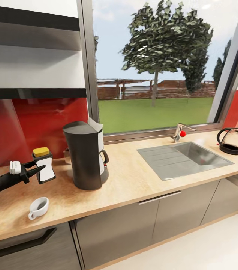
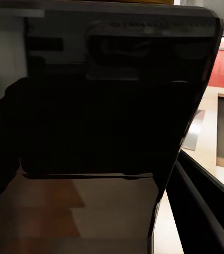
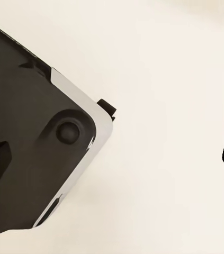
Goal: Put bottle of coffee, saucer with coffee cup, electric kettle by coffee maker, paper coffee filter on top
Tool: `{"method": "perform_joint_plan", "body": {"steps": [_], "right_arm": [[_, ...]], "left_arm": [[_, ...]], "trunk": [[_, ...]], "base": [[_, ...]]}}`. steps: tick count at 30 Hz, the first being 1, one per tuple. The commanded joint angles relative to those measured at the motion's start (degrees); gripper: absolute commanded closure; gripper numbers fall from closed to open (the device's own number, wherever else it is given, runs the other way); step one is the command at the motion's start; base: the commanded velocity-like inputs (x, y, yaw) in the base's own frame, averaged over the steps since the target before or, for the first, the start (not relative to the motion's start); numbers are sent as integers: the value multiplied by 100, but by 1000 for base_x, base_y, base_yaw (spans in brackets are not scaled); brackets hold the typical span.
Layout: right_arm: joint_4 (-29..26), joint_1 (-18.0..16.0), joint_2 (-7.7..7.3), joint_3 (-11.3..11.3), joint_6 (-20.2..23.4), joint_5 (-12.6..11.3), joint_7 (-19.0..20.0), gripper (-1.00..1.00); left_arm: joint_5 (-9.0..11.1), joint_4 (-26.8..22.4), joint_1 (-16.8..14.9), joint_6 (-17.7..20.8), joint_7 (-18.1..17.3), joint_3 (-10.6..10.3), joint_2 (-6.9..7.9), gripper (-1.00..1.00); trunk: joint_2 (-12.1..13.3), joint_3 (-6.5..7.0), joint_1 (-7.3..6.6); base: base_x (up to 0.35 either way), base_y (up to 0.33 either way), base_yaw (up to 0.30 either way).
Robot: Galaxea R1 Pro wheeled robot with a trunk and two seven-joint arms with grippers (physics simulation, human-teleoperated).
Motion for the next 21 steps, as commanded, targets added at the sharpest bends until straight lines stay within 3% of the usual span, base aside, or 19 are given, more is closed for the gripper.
{"method": "perform_joint_plan", "body": {"steps": [1,15,21], "right_arm": [[18,-6,4,38,-25,-63,43,-100],[18,-6,1,37,-26,-64,43,-100],[18,-6,4,37,-26,-63,43,-100]], "left_arm": [[22,6,-6,-39,-12,-12,4,100],[15,0,-6,-33,-14,-10,4,100],[13,-3,-6,-32,-12,-13,4,100]], "trunk": [[-8,-10,2],[-8,-10,2],[-249,-117,133]], "base": [[0,0,-22],[0,0,-4],[0,0,0]]}}
